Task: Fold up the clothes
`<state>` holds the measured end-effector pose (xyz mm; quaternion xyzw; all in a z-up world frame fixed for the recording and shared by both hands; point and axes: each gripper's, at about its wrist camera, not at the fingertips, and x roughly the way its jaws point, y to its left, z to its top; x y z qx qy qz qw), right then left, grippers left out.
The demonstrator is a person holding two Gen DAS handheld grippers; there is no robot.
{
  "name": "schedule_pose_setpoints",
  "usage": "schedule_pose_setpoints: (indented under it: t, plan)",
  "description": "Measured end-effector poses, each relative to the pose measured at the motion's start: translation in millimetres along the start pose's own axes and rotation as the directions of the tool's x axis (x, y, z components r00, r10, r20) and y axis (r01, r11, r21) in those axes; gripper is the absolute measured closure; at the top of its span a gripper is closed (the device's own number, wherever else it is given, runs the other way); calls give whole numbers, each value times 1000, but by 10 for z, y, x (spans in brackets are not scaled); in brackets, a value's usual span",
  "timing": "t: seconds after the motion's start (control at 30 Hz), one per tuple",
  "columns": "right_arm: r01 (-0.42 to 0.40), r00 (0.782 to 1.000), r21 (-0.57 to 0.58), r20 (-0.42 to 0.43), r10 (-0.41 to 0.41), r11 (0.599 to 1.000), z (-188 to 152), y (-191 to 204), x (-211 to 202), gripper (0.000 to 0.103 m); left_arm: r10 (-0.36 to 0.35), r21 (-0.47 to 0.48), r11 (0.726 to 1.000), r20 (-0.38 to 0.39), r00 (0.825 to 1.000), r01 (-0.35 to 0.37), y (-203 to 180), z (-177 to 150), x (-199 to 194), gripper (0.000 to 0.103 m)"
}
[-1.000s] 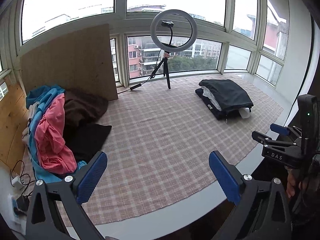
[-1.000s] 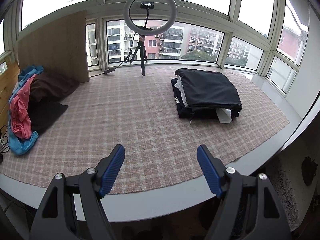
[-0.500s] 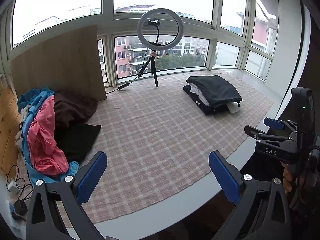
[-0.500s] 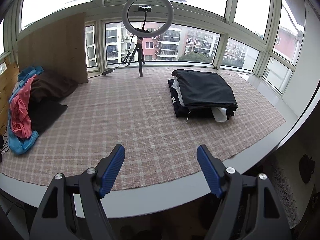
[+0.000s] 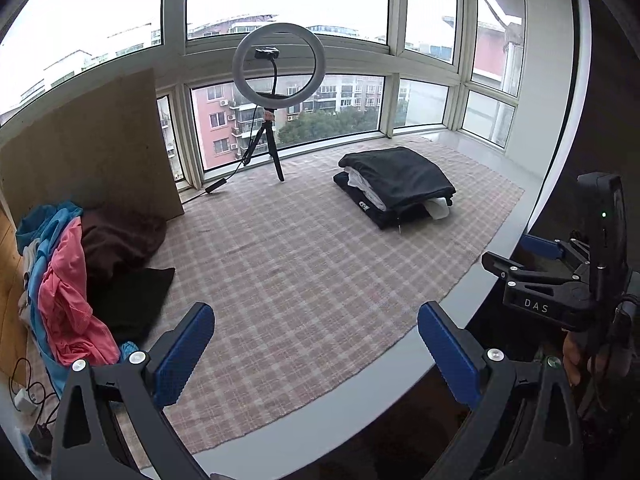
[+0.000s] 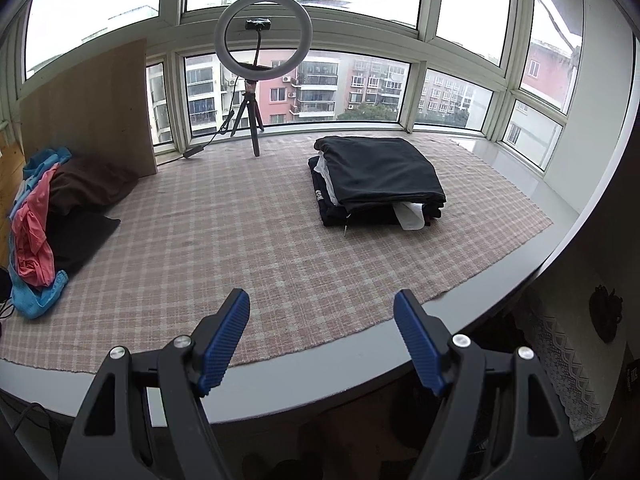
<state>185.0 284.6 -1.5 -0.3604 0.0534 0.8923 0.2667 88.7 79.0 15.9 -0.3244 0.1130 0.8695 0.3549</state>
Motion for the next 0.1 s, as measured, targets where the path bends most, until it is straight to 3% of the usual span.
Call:
schedule_pose_setpoints:
  t: [0.1]
  plan:
    - [0, 1000, 9, 1, 0, 1000, -5, -43, -6, 29, -3, 7, 1000, 14, 1000, 3, -31, -3, -37, 1]
